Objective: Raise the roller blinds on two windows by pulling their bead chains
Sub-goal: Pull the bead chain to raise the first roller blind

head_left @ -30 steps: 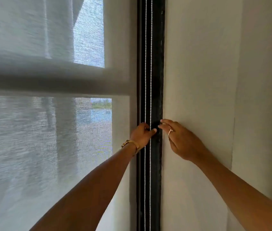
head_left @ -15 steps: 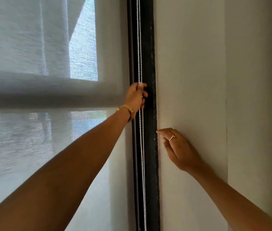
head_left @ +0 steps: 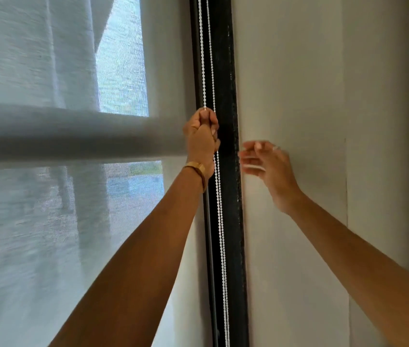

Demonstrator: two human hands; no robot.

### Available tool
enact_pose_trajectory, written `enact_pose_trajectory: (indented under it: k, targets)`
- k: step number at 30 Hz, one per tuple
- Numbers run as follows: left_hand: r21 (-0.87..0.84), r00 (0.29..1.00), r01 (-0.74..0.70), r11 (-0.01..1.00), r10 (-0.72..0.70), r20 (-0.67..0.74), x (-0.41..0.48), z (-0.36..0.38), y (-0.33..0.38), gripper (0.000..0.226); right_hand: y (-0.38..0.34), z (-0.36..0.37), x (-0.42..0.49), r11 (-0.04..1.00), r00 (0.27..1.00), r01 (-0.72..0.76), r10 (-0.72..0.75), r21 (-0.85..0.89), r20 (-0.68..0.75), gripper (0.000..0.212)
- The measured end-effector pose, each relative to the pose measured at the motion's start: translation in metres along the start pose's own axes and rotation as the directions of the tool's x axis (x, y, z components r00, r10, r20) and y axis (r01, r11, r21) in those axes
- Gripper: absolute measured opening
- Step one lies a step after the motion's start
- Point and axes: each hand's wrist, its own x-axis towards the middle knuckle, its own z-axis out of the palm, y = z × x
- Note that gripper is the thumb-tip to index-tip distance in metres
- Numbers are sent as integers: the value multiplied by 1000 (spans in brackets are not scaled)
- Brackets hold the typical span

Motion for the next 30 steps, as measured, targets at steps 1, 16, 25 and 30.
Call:
enact_pose_trajectory:
  k: [1,16,25,30]
  targets:
    - [17,1000,13,1000,-13,1,-7,-2,-2,38,-11,5,6,1000,1000,-25,25,0,-6,26]
    - [253,869,439,862,-479,124,-204,-103,-95,36,-76,98,41,927,944,-320,295,195,148,34]
    - [405,638,607,684,-723,266,-227,-147,-88,30,-62,125,13,999,988,-33,35,14,-150,30]
    - [94,756,599,795,-601,261,-152,-125,-34,44,-62,133,-21,1000,986,-14,12,-8,-169,31]
